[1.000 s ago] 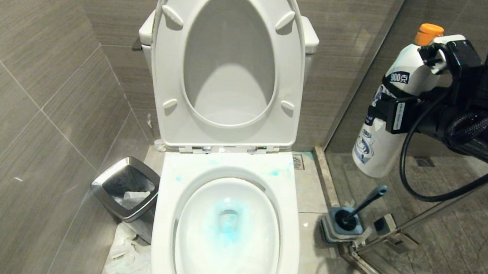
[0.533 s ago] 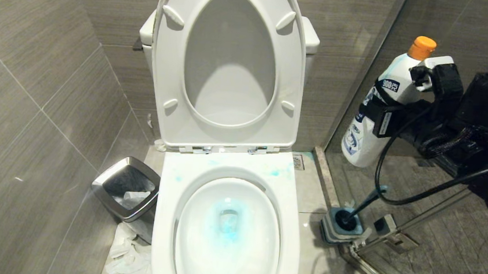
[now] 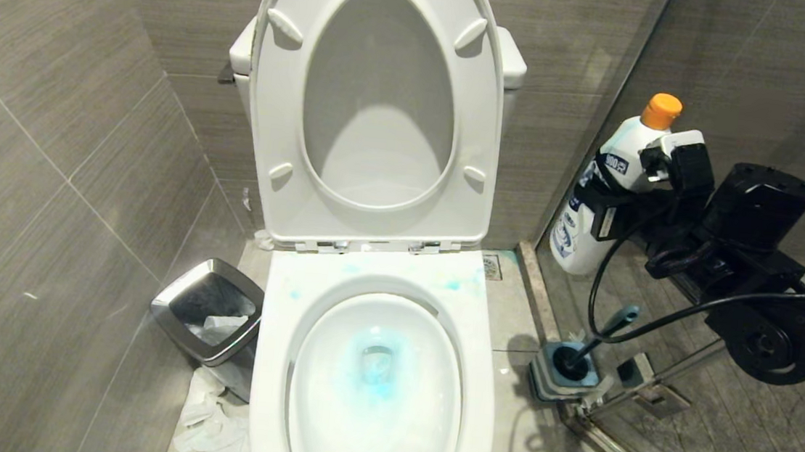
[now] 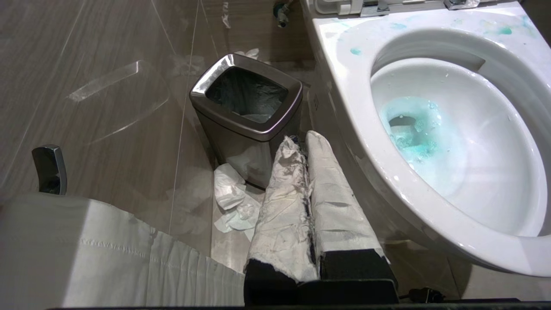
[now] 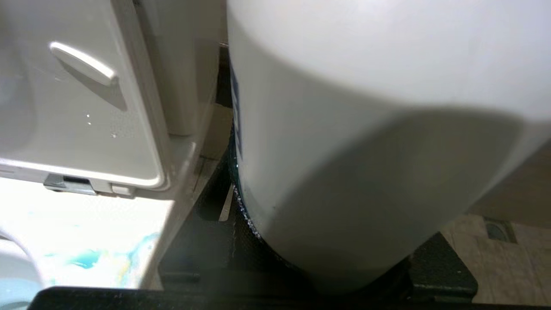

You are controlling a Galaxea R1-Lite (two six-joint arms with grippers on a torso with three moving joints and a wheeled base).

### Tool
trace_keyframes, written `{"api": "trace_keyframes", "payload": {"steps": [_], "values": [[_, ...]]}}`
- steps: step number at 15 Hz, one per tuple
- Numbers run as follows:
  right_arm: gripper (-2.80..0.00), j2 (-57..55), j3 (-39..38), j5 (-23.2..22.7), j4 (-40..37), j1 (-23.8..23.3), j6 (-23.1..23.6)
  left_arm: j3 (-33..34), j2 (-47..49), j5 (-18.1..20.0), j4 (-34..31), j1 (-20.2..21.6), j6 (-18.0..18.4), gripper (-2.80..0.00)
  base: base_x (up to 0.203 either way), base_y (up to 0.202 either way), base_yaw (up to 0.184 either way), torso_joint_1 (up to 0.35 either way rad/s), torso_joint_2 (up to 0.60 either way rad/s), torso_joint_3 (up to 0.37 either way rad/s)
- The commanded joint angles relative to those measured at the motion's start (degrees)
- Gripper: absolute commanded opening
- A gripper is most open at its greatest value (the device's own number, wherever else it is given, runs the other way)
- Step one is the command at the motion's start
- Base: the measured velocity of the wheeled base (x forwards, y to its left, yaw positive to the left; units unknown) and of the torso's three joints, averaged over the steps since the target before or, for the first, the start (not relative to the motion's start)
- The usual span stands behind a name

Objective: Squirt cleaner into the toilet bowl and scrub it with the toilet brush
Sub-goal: Place the cleaning agent on the floor

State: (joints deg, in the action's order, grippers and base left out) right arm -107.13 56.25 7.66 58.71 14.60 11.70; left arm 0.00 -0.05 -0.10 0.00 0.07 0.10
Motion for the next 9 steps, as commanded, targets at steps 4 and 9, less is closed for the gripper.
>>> {"api": "trace_keyframes", "payload": {"steps": [4, 9], "values": [[-2.80, -3.48, 0.51, -0.69, 0.87, 0.21, -0.20, 0.00, 0.05, 0.01, 0.00, 0.01, -0.01, -2.80, 0.000, 0.000, 0.000, 0.000, 0.00, 0.000], [-2.80, -5.81, 2.04, -3.44, 0.88, 0.42, -0.03, 0.00, 0.05, -0.01, 0.00, 0.01, -0.01, -2.80, 0.000, 0.000, 0.000, 0.000, 0.00, 0.000]]}}
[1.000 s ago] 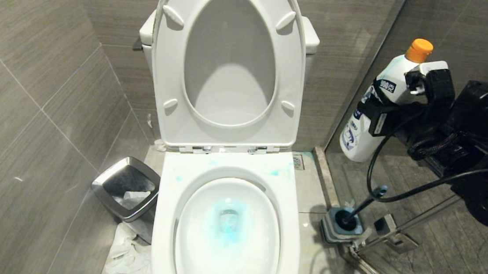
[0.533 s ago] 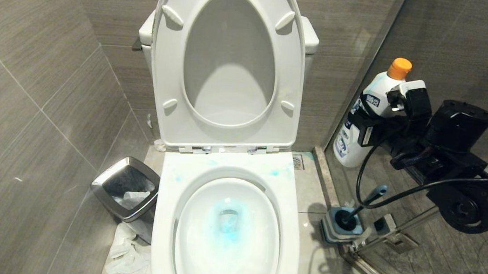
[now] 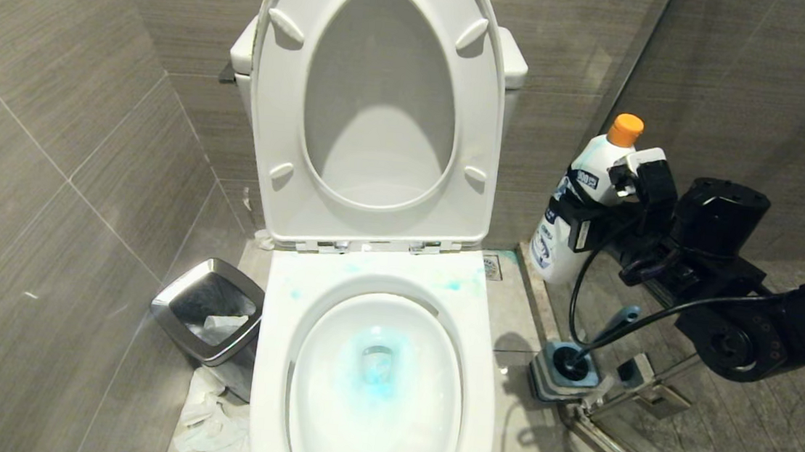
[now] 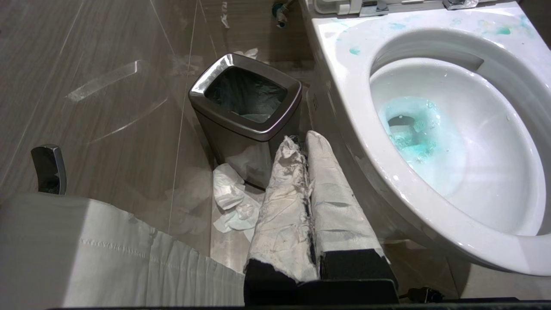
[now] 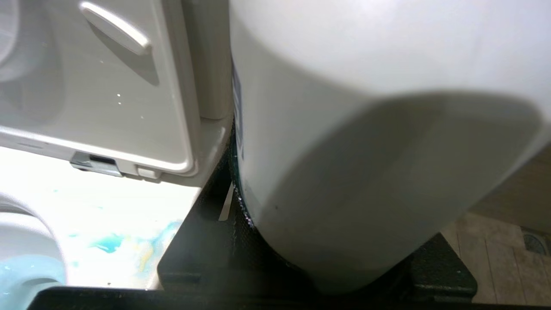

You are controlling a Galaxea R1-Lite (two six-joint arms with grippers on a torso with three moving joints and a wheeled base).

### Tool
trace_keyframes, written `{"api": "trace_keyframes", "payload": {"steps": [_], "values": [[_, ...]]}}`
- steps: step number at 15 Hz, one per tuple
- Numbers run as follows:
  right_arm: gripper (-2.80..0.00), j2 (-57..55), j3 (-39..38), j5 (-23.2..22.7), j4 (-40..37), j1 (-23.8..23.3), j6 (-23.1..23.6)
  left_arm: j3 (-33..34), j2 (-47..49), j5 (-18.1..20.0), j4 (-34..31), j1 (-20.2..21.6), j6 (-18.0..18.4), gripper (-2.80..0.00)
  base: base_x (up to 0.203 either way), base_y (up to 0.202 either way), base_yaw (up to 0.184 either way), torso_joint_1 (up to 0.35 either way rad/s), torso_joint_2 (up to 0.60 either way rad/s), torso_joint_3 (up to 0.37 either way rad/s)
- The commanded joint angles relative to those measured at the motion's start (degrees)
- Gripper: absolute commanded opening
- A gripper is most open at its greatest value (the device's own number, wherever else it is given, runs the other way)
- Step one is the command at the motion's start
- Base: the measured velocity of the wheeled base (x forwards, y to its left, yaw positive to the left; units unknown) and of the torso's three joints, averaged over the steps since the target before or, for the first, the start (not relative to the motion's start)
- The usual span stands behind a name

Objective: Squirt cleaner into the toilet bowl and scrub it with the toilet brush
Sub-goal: Place the cleaning agent on the floor

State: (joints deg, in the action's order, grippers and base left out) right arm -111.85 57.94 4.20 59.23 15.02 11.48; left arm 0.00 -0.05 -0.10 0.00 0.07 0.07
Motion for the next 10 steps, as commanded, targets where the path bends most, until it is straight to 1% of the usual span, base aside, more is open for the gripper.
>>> {"api": "trace_keyframes", "payload": {"steps": [1, 6, 8, 10], "values": [[-2.80, -1.20, 0.51, 0.01, 0.36, 0.01, 0.21, 0.00, 0.05, -0.04, 0.00, 0.01, 0.01, -2.80, 0.000, 0.000, 0.000, 0.000, 0.00, 0.000], [-2.80, -3.03, 0.12, 0.42, 1.26, -0.13, 0.03, 0.02, 0.05, -0.05, 0.00, 0.01, -0.07, -2.80, 0.000, 0.000, 0.000, 0.000, 0.00, 0.000], [-2.80, -4.98, 0.79, 0.45, 3.71, -0.23, 0.03, 0.00, 0.05, -0.08, 0.00, 0.01, -0.07, -2.80, 0.000, 0.000, 0.000, 0.002, 0.00, -0.099], [-2.80, -5.22, 0.68, 0.50, 3.88, -0.43, -0.05, 0.00, 0.05, -0.08, 0.00, 0.01, -0.07, -2.80, 0.000, 0.000, 0.000, 0.005, 0.00, -0.168]]}}
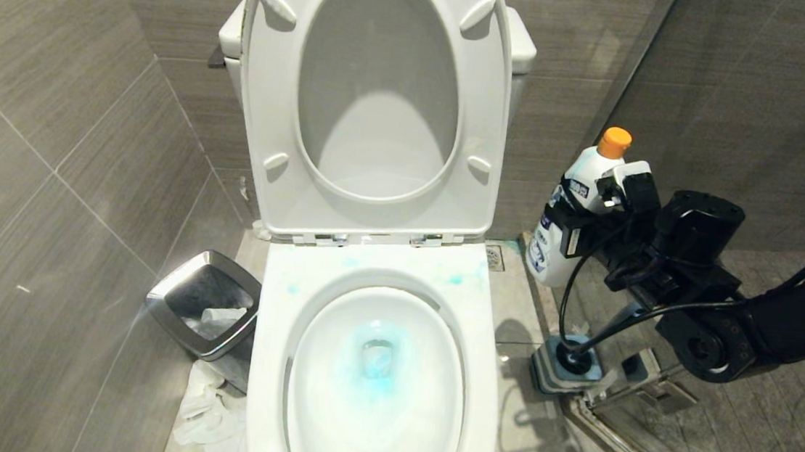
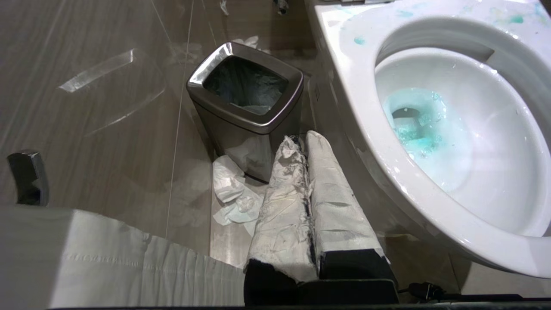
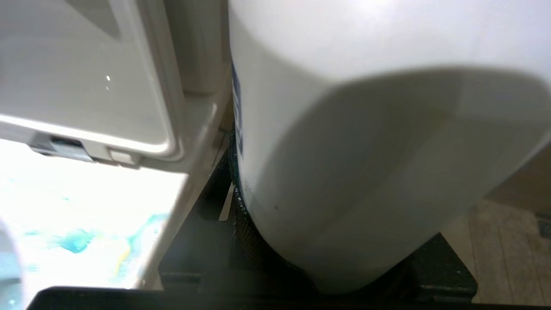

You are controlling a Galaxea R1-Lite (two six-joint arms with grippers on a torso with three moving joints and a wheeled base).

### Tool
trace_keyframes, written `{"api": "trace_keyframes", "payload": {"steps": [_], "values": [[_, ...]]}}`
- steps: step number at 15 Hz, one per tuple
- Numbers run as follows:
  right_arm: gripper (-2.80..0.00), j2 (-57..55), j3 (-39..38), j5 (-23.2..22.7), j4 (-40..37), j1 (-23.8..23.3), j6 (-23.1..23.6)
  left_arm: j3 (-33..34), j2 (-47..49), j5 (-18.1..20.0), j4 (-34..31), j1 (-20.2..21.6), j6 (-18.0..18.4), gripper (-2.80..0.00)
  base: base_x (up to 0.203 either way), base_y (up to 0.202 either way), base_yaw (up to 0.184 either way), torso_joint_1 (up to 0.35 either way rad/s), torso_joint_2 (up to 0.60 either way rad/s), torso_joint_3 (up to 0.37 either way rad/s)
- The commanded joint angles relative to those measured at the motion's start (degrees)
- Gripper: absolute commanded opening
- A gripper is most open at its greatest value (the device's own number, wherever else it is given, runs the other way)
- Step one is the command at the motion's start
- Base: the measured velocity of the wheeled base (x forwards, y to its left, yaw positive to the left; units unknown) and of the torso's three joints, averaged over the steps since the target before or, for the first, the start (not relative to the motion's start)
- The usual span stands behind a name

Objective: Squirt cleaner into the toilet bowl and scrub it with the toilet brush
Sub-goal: Place the cleaning agent on the floor

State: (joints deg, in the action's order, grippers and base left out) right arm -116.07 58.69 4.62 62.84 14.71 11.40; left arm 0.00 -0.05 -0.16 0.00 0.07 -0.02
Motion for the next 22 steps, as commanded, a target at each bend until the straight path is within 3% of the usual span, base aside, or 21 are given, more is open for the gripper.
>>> {"api": "trace_keyframes", "payload": {"steps": [1, 19, 22], "values": [[-2.80, -1.00, 0.07, 0.07, 0.26, -0.61, 0.10, 0.00, 0.05, -0.02, 0.00, 0.01, 0.02, -2.80, 0.000, 0.000, 0.000, 0.005, 0.00, -0.185], [-2.80, -3.30, 4.53, 0.03, 0.76, -0.44, 0.96, 0.00, 0.05, 0.00, 0.00, 0.09, 0.02, -2.80, 0.000, 0.000, 0.000, 0.004, 0.00, -0.198], [-2.80, -6.38, 7.06, 0.38, 6.31, -0.30, 2.70, 0.00, 0.05, 0.02, 0.00, 0.08, 0.02, -2.80, 0.000, 0.000, 0.000, 0.003, 0.00, -0.197]]}}
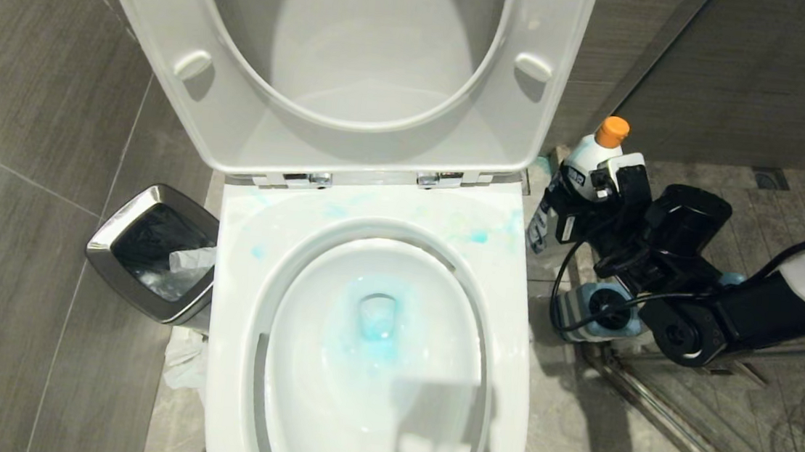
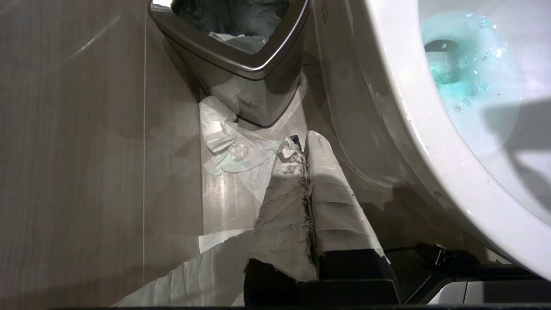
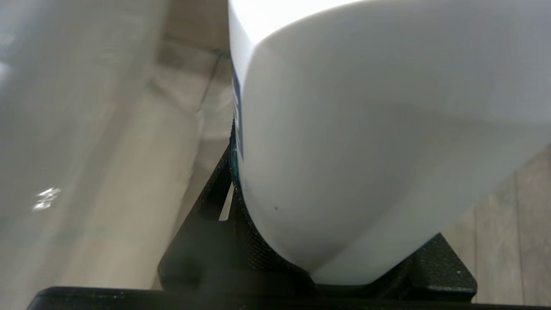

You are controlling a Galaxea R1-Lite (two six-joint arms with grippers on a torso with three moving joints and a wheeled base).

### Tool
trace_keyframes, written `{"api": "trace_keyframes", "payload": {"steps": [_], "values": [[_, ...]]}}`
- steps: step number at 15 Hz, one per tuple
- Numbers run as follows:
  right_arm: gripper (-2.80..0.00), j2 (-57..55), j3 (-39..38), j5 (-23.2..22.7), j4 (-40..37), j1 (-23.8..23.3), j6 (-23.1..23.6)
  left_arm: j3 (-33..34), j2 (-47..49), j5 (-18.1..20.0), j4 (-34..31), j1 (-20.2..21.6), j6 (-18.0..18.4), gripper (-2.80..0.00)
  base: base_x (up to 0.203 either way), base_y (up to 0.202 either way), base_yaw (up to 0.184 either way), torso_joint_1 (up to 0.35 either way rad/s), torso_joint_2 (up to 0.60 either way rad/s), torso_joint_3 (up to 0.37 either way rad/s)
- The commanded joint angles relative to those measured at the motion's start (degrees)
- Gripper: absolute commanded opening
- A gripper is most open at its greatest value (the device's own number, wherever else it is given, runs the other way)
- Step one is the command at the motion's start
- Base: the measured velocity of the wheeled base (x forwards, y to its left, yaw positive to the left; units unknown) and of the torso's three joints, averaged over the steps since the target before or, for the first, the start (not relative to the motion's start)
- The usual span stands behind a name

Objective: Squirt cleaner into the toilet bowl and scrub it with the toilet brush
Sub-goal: Place the cleaning agent on the floor

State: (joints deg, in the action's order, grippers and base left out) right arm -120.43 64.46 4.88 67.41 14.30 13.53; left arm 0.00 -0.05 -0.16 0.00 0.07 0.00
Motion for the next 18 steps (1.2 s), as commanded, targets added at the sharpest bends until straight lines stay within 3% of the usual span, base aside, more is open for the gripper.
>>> {"api": "trace_keyframes", "payload": {"steps": [1, 18], "values": [[-2.80, -2.23, 2.03, 0.13, 1.84, 0.11, 0.70, 0.00, 0.05, -0.02, 0.00, 0.09, 0.00, -2.80, 0.000, 0.000, 0.000, 0.002, 0.01, -0.192], [-2.80, -7.12, 13.56, -0.19, 1.31, 0.19, 2.13, 0.07, 0.05, 0.02, 0.00, 0.01, 0.09, -2.80, 0.000, 0.000, 0.000, 0.001, 0.00, -0.168]]}}
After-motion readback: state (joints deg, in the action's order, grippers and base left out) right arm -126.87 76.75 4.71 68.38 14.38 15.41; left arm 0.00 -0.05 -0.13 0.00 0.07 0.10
